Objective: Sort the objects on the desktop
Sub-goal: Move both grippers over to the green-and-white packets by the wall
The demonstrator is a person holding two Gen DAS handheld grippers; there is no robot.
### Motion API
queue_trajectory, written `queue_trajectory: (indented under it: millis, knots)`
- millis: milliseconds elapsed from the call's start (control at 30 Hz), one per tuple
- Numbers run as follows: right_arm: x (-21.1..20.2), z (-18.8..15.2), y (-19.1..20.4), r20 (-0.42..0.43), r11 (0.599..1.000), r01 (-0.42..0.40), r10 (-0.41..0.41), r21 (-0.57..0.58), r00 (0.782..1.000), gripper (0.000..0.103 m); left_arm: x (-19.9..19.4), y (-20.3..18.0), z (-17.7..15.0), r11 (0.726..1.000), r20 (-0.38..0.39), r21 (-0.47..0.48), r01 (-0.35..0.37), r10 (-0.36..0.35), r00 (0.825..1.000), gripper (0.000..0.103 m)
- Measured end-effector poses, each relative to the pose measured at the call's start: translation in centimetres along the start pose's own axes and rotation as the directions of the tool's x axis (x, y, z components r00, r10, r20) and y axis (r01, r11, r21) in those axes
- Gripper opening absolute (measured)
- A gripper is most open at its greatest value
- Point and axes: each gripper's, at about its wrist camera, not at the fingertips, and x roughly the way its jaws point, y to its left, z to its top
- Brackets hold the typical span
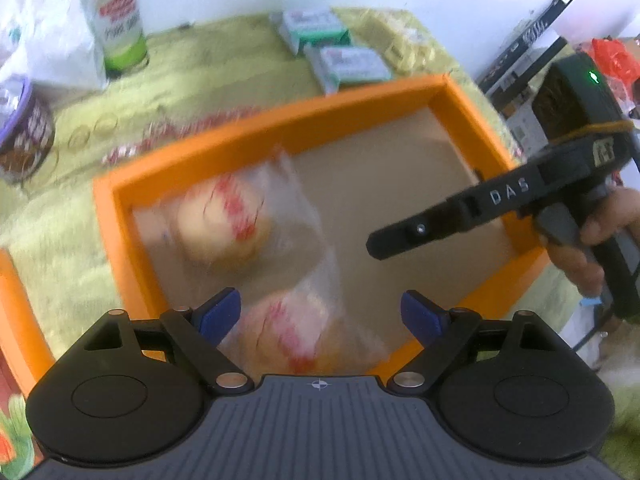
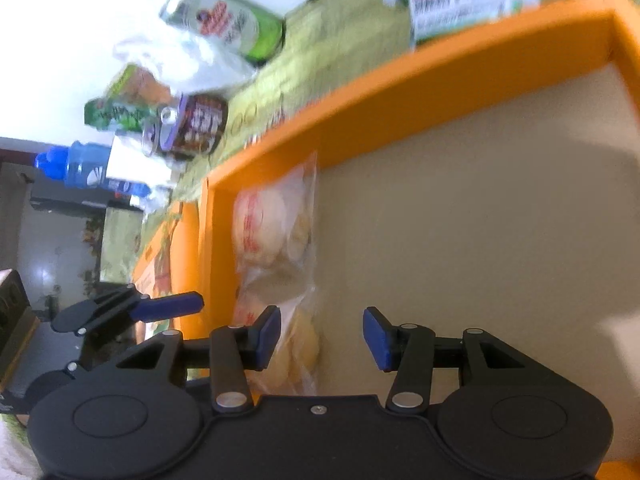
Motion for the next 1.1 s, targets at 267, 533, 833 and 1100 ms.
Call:
queue_trajectory:
  millis: [267,533,833,1100]
  knots:
    - [-6.7,2.9,-1.1,0.168,1.000,-0.016,0.018,-0.011,0.986,0.052,0.1,-1.8,5.3,0.999,0.136,0.033,-0.005,0.000,0.991,0.090]
    - [-11.7,8.2,-2.0,0.341,1.000,0.003,-0.002,-0.004,0.940,0.060,1.1,-2.2,11.3,0.999,0.236,0.019,-0.036,0.030,0.971,0.092]
    - [-10.2,16.1,-2.2,0.388,0.998,0.012,-0.032,0.054,0.921,0.068,4.3,-1.5,17.5,0.997,0.269,0.024,-0.067,0.058,0.961,0.092]
    - [-5.9,22.7,-2.7,0.321,0.991,0.056,-0.092,0.121,0.943,0.082,9.3,-1.0,21.2,0.999,0.223,0.023,-0.047,0.041,0.974,0.092]
